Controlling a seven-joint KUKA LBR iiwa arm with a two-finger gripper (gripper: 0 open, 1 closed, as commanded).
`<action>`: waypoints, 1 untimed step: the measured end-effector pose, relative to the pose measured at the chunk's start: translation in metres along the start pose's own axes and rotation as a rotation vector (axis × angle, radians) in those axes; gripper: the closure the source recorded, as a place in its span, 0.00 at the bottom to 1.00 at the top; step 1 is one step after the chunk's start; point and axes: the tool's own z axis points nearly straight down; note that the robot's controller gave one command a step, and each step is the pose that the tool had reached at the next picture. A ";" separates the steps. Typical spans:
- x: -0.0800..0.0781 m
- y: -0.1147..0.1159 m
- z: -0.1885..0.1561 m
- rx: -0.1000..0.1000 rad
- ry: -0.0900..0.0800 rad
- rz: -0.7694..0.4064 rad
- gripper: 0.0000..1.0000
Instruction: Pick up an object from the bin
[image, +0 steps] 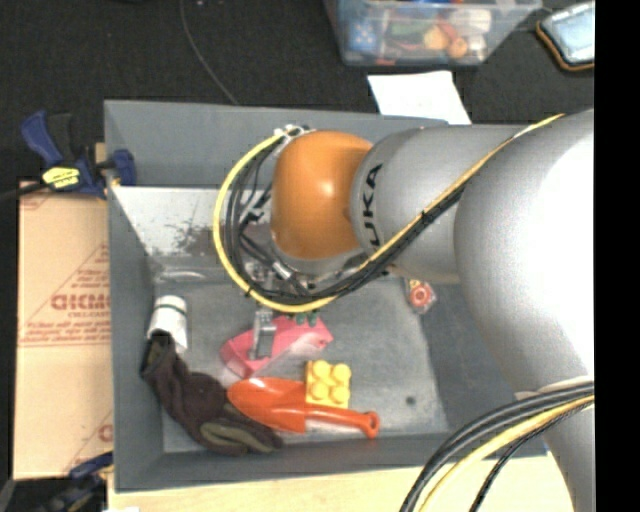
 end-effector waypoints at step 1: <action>0.000 0.000 0.000 0.000 0.000 0.000 0.00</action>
Offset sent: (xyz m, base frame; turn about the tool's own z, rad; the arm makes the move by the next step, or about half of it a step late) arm -0.0225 -0.0472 -0.0517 -0.1413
